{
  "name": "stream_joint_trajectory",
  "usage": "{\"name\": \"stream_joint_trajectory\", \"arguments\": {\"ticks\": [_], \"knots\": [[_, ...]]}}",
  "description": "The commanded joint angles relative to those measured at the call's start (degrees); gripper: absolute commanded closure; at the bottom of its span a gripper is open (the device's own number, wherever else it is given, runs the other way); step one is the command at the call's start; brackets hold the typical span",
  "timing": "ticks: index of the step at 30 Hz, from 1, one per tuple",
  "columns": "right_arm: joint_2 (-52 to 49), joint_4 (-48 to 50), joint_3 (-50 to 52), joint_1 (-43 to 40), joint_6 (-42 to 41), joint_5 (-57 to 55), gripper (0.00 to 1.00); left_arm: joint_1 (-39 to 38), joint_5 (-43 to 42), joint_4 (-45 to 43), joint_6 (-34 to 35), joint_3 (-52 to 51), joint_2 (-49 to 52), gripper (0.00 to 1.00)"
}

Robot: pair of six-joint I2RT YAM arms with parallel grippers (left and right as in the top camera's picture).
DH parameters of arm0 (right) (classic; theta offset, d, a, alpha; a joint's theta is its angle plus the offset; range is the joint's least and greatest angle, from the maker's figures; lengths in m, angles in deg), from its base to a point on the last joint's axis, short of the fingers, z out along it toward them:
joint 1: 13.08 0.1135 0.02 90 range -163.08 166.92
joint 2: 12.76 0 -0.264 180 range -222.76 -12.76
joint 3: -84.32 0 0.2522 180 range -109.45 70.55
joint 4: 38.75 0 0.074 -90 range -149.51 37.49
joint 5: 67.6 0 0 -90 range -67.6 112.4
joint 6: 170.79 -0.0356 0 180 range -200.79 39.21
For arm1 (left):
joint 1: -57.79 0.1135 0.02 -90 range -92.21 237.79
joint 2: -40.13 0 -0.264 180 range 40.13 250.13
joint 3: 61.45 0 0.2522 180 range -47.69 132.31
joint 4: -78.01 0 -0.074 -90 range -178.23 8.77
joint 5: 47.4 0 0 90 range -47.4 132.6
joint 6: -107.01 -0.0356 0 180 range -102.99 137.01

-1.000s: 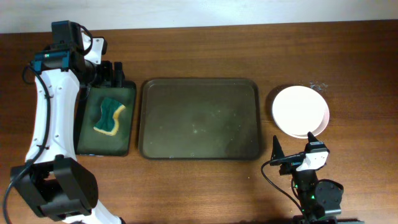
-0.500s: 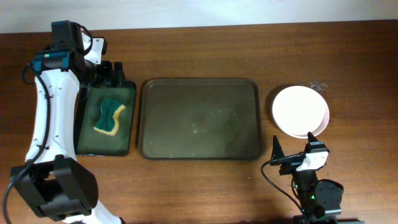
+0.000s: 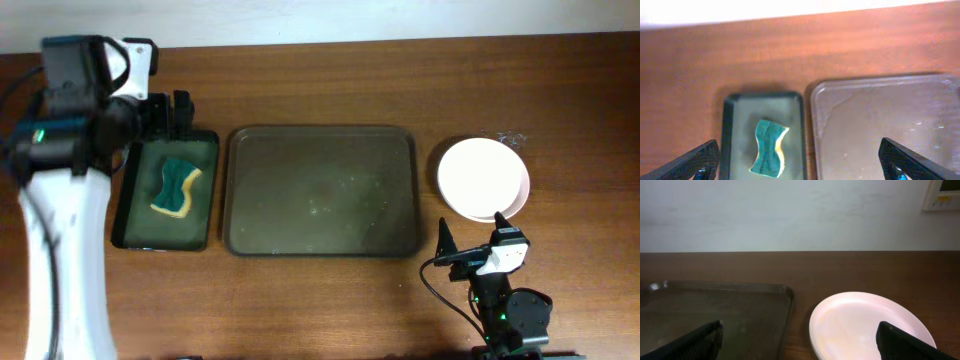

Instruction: Clean dirty plates on tray and stack at the side

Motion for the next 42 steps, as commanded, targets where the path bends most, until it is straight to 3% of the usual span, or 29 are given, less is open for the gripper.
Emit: {"name": "stream_joint_trajectory", "arguments": {"ticks": [1, 7, 10, 18, 24, 29, 33, 42], "knots": [[0.5, -0.3, 0.3, 0.5, -0.4, -0.1, 0.02, -0.8, -0.7, 0.0, 0.7, 0.3, -9.0, 0.01], [0.5, -0.3, 0.3, 0.5, -0.4, -0.1, 0.02, -0.9, 4.7, 1.0, 0.1, -1.9, -24.3, 0.01], [0.5, -0.3, 0.3, 0.5, -0.5, -0.1, 0.02, -0.9, 6.7, -2.0, -1.5, -11.4, -34.1, 0.01], [0.5, -0.3, 0.3, 0.5, -0.4, -0.1, 0.02, -1.6, -2.4, -45.7, -1.4, -62.2, -62.9, 0.01], [0.5, -0.3, 0.3, 0.5, -0.5, -0.1, 0.02, -2.0, -3.0, -65.5, -1.5, -89.9, -76.7, 0.01], [0.5, -0.3, 0.3, 0.5, -0.4, -0.1, 0.02, -2.0, -3.1, -66.0, -4.1, -100.4, -85.5, 0.01], [0.5, -0.3, 0.3, 0.5, -0.4, -0.1, 0.02, -2.0, -2.4, -57.0, -8.9, -100.3, -85.7, 0.01], [0.5, -0.3, 0.3, 0.5, -0.4, -0.1, 0.02, -2.0, -2.4, -57.5, -7.6, -100.3, -85.6, 0.01]]}}
